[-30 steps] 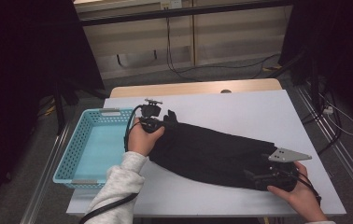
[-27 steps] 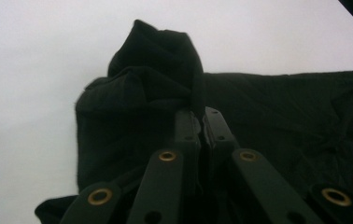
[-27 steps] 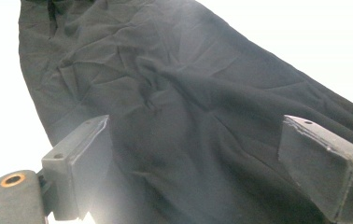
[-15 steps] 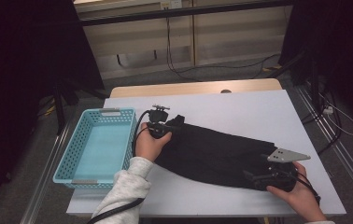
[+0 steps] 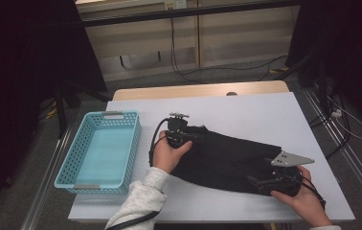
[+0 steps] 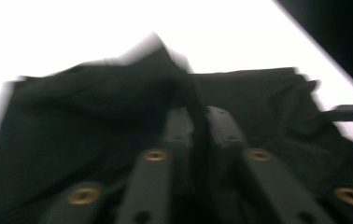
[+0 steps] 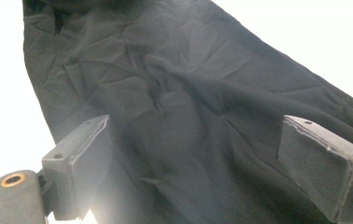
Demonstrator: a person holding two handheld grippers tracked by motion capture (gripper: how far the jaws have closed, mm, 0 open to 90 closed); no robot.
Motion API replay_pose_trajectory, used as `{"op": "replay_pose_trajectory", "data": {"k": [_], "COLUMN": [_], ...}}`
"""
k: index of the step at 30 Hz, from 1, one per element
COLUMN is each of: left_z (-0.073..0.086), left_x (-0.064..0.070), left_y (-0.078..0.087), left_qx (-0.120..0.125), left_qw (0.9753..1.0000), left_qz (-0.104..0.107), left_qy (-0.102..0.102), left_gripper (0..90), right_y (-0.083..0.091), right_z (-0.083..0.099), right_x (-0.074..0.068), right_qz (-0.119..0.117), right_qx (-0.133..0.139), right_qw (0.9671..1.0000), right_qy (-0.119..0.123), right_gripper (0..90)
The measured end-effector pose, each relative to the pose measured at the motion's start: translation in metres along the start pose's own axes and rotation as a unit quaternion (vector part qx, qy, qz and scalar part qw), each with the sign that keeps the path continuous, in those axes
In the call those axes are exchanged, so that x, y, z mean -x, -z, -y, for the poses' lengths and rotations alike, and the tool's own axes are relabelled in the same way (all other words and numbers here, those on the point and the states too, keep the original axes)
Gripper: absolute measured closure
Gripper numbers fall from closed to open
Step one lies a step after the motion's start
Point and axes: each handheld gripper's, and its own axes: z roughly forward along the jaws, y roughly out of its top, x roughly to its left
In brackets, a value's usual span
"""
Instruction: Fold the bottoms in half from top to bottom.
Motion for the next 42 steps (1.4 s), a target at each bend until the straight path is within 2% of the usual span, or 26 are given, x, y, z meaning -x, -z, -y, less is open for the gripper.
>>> {"op": "replay_pose_trajectory", "data": {"k": [1,3,5,8,10,12,18,20,21,27,32,34,37,39,42], "left_z": [0.000,0.000,0.000,0.002,0.004,0.007,0.023,0.029,0.032,0.044,0.049,0.051,0.055,0.056,0.056], "left_x": [0.002,0.002,0.000,-0.005,-0.010,-0.014,-0.030,-0.033,-0.034,-0.042,-0.049,-0.050,-0.052,-0.052,-0.051], "left_y": [0.000,0.003,0.007,0.017,0.024,0.030,0.043,0.045,0.046,0.052,0.054,0.055,0.053,0.051,0.053], "left_qx": [-0.001,0.014,0.027,0.047,0.054,0.058,0.055,0.055,0.051,0.046,0.029,0.033,0.029,0.023,0.034], "left_qw": [1.0000,0.9998,0.9995,0.9985,0.9977,0.9967,0.9956,0.9954,0.9948,0.9939,0.9934,0.9936,0.9942,0.9942,0.9941], "left_qz": [0.002,0.007,0.002,-0.010,-0.016,-0.034,-0.058,-0.062,-0.069,-0.082,-0.091,-0.089,-0.088,-0.086,-0.083], "left_qy": [-0.007,-0.009,-0.018,-0.027,-0.038,-0.046,-0.050,-0.048,-0.055,-0.058,-0.064,-0.062,-0.054,-0.061,-0.061], "left_gripper": [70.1,60.3,46.0,34.7,30.6,27.1,22.6,22.2,21.8,19.7,16.9,16.8,16.1,15.8,15.9], "right_y": [-0.001,-0.002,-0.003,-0.006,-0.008,-0.011,-0.022,-0.027,-0.029,-0.043,-0.052,-0.055,-0.060,-0.064,-0.071], "right_z": [0.000,-0.001,-0.003,-0.005,-0.007,-0.010,-0.021,-0.025,-0.028,-0.039,-0.045,-0.047,-0.051,-0.054,-0.058], "right_x": [0.000,0.000,0.000,0.000,-0.001,-0.002,-0.007,-0.008,-0.009,-0.013,-0.014,-0.014,-0.016,-0.016,-0.016], "right_qz": [-0.001,-0.001,0.000,0.002,0.004,0.007,0.017,0.022,0.023,0.032,0.037,0.042,0.046,0.045,0.043], "right_qx": [0.001,0.001,0.002,0.004,0.004,0.005,0.008,0.009,0.010,0.008,0.007,0.008,0.008,0.006,0.000], "right_qw": [1.0000,1.0000,1.0000,1.0000,1.0000,1.0000,0.9998,0.9997,0.9997,0.9995,0.9993,0.9990,0.9988,0.9989,0.9990], "right_qy": [0.001,0.002,0.000,0.000,-0.002,-0.003,0.000,-0.006,-0.007,-0.003,-0.003,-0.011,-0.010,-0.011,-0.013], "right_gripper": [10.2,10.2,10.2,10.3,10.4,10.5,11.0,11.0,11.0,10.7,12.1,11.4,11.3,11.5,12.4]}}
